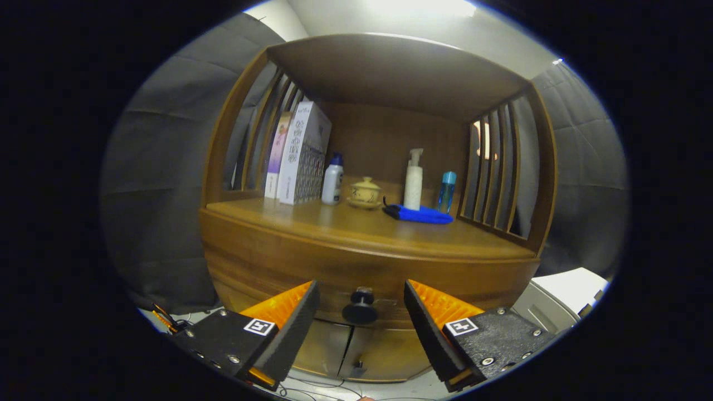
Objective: Pull open the drawer, take out the items inside it, and place them on the countertop above the cabinet.
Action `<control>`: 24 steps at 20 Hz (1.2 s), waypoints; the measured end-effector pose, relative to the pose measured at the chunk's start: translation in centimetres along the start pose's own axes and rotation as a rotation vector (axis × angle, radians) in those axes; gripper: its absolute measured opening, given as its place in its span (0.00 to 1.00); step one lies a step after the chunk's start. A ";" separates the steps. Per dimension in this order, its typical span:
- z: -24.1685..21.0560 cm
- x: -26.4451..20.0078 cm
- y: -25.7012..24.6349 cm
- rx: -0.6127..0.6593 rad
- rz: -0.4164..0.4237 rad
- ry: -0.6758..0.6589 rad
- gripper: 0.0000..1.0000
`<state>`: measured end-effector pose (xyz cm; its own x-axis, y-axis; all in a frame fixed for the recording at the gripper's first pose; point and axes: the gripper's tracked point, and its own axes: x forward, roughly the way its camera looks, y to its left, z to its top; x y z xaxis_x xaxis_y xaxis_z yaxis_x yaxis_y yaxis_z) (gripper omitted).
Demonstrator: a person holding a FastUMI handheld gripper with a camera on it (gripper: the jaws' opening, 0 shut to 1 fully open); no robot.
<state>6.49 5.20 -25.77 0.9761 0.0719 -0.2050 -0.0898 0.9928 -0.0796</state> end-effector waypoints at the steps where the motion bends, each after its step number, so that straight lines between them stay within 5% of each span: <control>1: -0.6 0.4 0.1 -0.004 -0.007 0.013 0.95; 10: -4.0 2.4 0.1 0.058 -0.015 0.094 0.92; 19: -4.1 3.1 -0.2 0.077 -0.081 0.056 0.56; 22: -2.5 3.8 -0.4 0.110 -0.075 0.006 0.55; 24: -4.2 4.4 -0.4 0.125 -0.070 0.094 0.54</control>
<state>10.00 4.74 -30.74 0.9558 -0.0013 -0.2940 0.0088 0.9997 0.0243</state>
